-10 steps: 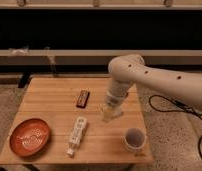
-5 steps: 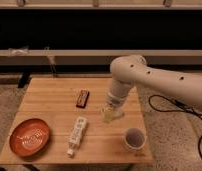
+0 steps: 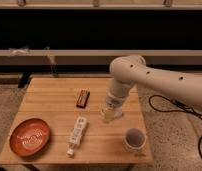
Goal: Place the white sponge in the ceramic cup
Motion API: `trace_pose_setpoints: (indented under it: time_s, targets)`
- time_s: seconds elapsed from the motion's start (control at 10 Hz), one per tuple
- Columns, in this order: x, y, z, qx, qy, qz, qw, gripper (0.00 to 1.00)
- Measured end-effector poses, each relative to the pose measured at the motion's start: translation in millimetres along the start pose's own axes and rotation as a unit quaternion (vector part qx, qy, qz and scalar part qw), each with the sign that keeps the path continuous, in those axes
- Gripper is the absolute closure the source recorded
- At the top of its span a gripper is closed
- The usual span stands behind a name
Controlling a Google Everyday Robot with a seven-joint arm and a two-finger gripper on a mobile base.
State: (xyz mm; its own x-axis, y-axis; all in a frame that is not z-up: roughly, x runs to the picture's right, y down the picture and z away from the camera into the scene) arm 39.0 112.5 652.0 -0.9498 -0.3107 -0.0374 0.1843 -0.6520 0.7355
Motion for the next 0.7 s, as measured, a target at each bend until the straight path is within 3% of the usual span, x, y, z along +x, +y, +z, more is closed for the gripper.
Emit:
trace_pose_setpoints:
  time_s: [0.7]
  targets:
    - [-18, -50, -19, -0.018, 0.004, -0.001, 0.9998, 1.0]
